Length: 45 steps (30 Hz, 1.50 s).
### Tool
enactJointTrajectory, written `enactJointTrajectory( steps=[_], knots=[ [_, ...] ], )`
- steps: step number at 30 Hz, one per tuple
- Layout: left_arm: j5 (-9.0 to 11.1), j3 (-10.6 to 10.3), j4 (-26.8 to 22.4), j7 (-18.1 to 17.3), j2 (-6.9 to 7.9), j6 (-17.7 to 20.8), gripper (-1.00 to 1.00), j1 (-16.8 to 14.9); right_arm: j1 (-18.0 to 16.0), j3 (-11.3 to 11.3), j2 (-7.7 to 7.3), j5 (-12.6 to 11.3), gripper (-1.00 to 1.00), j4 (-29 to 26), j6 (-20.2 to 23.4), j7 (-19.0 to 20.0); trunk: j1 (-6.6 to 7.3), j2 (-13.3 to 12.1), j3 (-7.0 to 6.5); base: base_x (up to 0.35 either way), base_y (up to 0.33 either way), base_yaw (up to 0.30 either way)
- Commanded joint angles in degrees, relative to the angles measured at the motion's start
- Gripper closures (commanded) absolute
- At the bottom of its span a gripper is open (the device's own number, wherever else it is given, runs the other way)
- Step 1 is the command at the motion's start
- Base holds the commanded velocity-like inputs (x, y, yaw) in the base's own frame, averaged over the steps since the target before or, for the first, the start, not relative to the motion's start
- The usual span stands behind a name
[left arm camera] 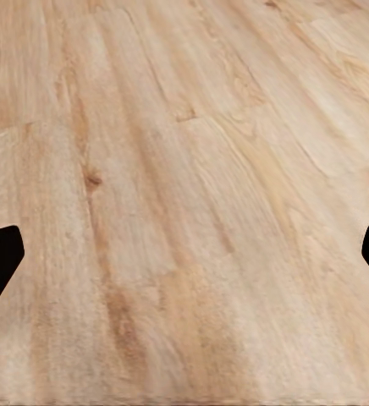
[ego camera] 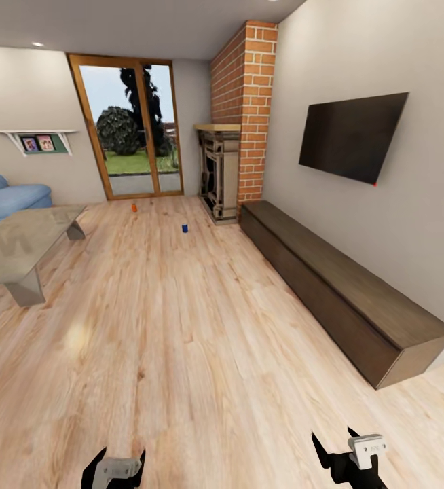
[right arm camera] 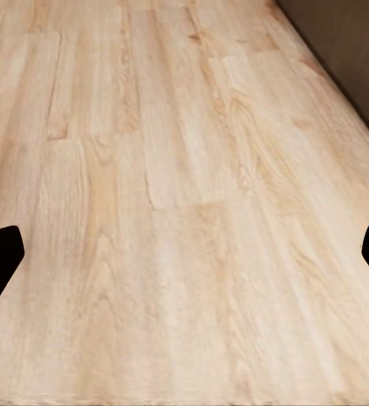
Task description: Put the three can of soda from the living room inside the tash can in the kitchen.
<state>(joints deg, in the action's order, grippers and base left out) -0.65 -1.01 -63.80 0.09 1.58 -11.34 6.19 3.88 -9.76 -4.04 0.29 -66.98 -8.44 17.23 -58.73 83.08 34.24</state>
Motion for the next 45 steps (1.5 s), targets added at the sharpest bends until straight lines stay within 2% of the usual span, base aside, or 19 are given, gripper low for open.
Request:
enactJointTrajectory(
  steps=[1, 10, 24, 35, 45],
  knots=[
    [0.0, 0.0, 0.0, 0.0, 0.0, 0.0, -1.0, 0.0, 0.0, 0.0, 0.02, 0.0, -1.0, 0.0, 0.0, 0.0, 0.0, 0.0, 0.08, -0.286, -0.189, 0.044],
    [0.0, 0.0, 0.0, 0.0, 0.01, 0.0, -1.0, 0.0, 0.0, 0.0, 0.88, 0.0, -1.0, 0.0, 0.0, -0.1, 0.0, 0.0, 0.33, -0.213, -0.149, 0.054],
    [0.0, 0.0, 0.0, 0.0, 0.07, 0.0, -1.0, 0.0, 0.0, -0.1, 1.05, 0.1, -1.0, 0.0, 0.0, 0.0, 0.0, 0.0, 0.35, -0.015, -0.043, 0.23],
    [-0.1, 0.0, 0.0, 0.0, 0.08, 0.0, -1.0, 0.0, 0.0, 0.0, 1.06, 0.2, -1.0, 0.4, 0.0, 0.0, 0.0, 0.0, 0.35, 0.0, -0.244, 0.238],
    [-0.1, 0.0, 0.1, 0.0, 0.04, 0.0, -1.0, 0.0, -0.1, 0.0, 1.06, 0.2, -1.0, 1.3, 0.0, 0.0, 0.0, 0.0, 0.35, 0.0, -0.281, 0.04]
  ],
)
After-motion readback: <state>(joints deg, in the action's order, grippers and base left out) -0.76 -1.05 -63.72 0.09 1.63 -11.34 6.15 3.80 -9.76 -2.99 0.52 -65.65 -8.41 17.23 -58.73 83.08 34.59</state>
